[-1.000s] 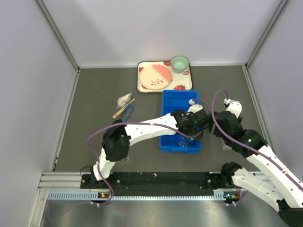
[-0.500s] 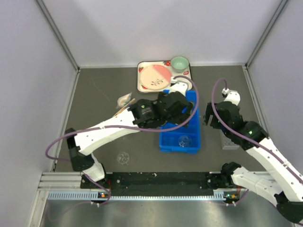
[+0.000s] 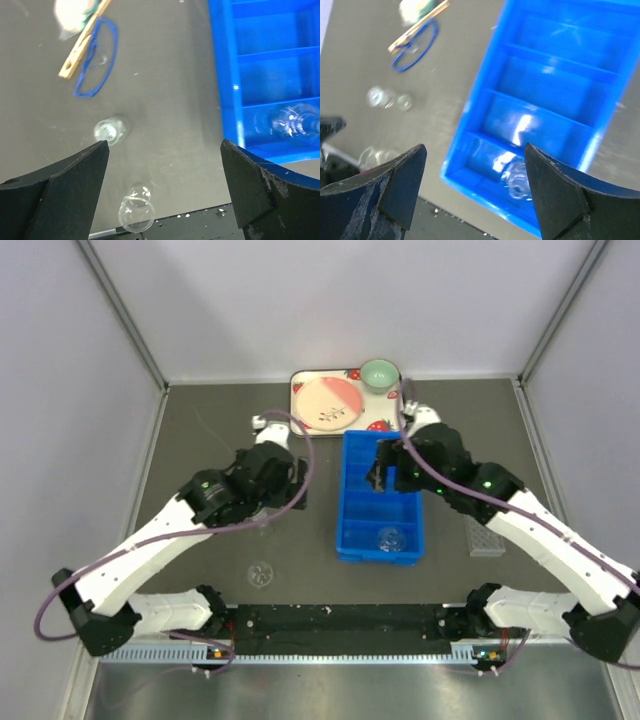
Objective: Organize the chemistry lab equipment
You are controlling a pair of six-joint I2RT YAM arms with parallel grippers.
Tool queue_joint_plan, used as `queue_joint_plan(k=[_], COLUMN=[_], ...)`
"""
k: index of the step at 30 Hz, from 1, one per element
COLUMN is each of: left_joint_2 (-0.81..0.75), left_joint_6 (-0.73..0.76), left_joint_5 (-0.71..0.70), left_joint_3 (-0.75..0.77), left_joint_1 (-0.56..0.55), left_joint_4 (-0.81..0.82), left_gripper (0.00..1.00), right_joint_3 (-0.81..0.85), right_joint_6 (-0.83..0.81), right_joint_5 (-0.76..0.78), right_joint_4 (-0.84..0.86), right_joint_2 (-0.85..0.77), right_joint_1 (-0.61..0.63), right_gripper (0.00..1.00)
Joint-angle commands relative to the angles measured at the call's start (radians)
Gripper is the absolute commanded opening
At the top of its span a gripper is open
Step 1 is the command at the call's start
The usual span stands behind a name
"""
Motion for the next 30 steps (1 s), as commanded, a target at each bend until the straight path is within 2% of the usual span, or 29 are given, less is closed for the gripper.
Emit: queue_joint_plan(k=[1, 5, 12, 20, 26, 30], left_joint_2=[-0.133, -0.198, -0.304, -0.351, -0.357, -0.370], left_joint_6=[0.003, -0.014, 0.034, 0.051, 0.040, 0.037], left_joint_5=[0.016, -0.002, 0.137, 0.248, 0.275, 0.272], left_joint_3=[-0.074, -0.162, -0.283, -0.368, -0.394, -0.406], left_joint_1=[0.093, 0.186, 0.415, 0.629, 0.720, 0.734], left_joint_4=[-0.014, -0.043, 0.021, 0.087, 0.107, 0.118], left_gripper=[0.99, 0.99, 0.99, 0.99, 0.99, 0.99], right_joint_3=[0.080, 0.085, 0.121, 0.195, 0.246, 0.261], right_joint_6=[-0.026, -0.017, 0.001, 0.046, 0.066, 0.078], right_joint_5=[-0.112, -0.134, -0.132, -0.129, -0.120, -0.112], right_joint_4=[0.100, 0.163, 0.231, 0.272, 0.278, 0.281], right_joint_2=[0.127, 0.207, 0.365, 0.537, 0.645, 0.691], right_joint_1=[0.134, 0.252, 0.401, 0.487, 0.538, 0.552], right_gripper=[0.79, 0.79, 0.79, 0.78, 0.78, 0.78])
